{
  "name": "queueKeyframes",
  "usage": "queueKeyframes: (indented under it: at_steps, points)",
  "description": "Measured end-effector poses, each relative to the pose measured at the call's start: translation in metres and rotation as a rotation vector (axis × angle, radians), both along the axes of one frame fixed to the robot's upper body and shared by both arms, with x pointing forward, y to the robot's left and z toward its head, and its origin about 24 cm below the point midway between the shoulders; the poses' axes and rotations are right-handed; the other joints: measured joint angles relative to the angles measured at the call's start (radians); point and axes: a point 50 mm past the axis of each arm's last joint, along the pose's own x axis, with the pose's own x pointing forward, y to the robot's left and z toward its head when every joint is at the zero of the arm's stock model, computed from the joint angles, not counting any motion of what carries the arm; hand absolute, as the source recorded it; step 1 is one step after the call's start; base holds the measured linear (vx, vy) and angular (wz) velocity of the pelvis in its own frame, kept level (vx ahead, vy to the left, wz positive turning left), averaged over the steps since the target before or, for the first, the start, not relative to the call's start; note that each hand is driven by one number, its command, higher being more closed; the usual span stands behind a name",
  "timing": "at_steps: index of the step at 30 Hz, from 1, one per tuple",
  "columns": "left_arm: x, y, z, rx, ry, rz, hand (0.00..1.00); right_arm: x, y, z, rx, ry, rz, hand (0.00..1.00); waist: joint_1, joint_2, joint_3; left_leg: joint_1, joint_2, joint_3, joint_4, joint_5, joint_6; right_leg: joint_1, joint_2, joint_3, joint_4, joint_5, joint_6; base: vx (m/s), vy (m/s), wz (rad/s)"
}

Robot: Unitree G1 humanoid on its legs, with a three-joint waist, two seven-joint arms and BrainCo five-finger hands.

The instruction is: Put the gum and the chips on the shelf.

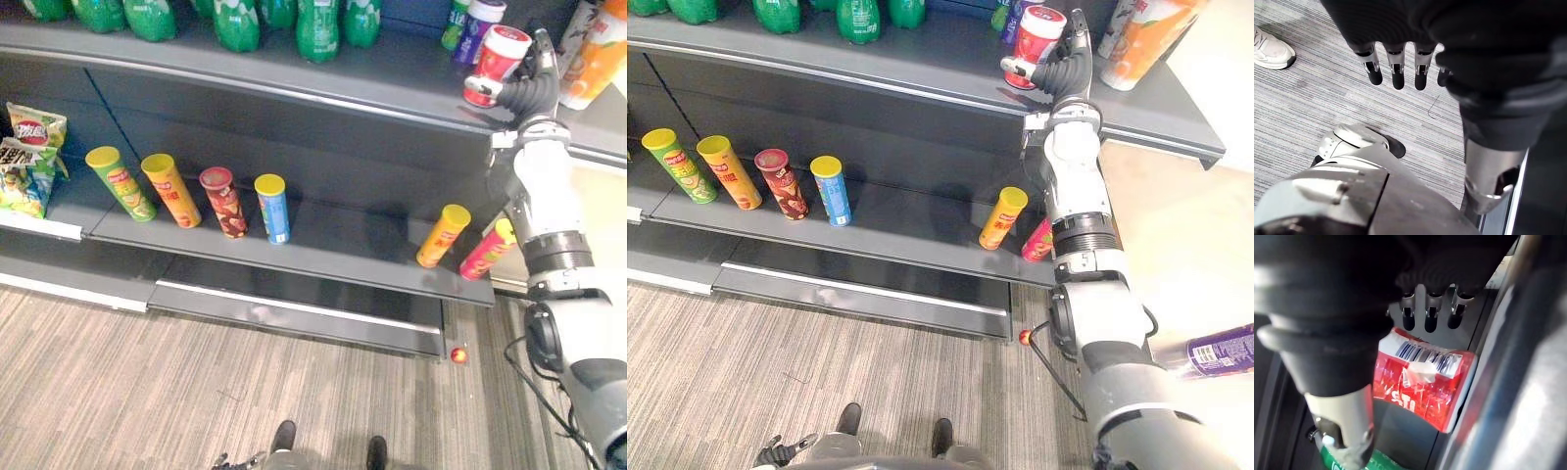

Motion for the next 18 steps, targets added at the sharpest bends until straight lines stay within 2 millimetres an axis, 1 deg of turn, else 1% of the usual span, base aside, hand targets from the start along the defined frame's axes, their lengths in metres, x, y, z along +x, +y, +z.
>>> queueKeyframes:
  at_steps: [3,5,7,11,13,16,18]
  points:
    - [0.000,0.000,0.000,0.003,0.001,-0.004,0.00,-0.003,0.000,-0.004,0.010,-0.011,-0.016,0.00,-0.003,0.000,0.000,0.002,0.001,0.002,0.000,0.000,0.000,0.001,0.001,0.001,0.002,0.000,0.000,0.00,0.000,0.00]
    - [0.000,0.001,0.000,0.004,0.000,-0.001,0.00,-0.008,-0.002,-0.003,0.037,-0.042,-0.034,0.00,-0.004,0.000,0.000,0.004,0.001,0.003,0.000,0.000,0.000,0.001,0.001,0.002,0.002,0.000,0.000,0.00,0.000,0.00]
    - [0.000,0.001,0.000,0.005,0.000,-0.002,0.00,-0.011,-0.002,0.002,0.041,-0.075,-0.061,0.00,-0.005,-0.001,-0.001,0.004,0.001,0.004,0.000,0.000,0.000,0.001,0.002,0.003,0.002,0.001,-0.002,0.00,0.000,0.00]
    - [0.001,0.001,0.001,0.010,-0.003,-0.008,0.00,-0.021,0.000,0.018,0.044,-0.169,-0.093,0.00,-0.005,-0.001,-0.002,0.008,0.001,0.007,0.002,0.000,0.000,0.002,0.004,0.007,0.002,0.002,-0.003,0.00,0.000,0.00]
    - [0.002,0.001,0.001,0.013,-0.004,-0.008,0.00,-0.027,0.000,0.021,0.041,-0.205,-0.101,0.00,-0.005,-0.002,-0.002,0.011,0.001,0.007,0.003,0.000,0.000,0.005,0.004,0.007,0.002,0.002,-0.003,0.00,0.000,0.00]
    - [0.001,0.001,0.001,0.017,-0.002,-0.008,0.00,-0.035,0.002,0.017,0.022,-0.237,-0.121,0.00,-0.005,-0.005,-0.012,0.015,0.001,0.012,0.002,0.000,0.000,0.006,0.004,0.013,0.002,0.002,-0.003,-0.01,-0.002,-0.04]
    - [0.002,0.002,0.001,0.036,0.006,-0.027,0.00,-0.041,0.010,0.014,0.047,-0.266,-0.104,0.00,-0.006,-0.006,-0.014,0.021,0.002,0.025,0.001,0.000,-0.001,0.007,0.006,0.023,0.002,0.006,-0.004,-0.03,-0.004,-0.14]
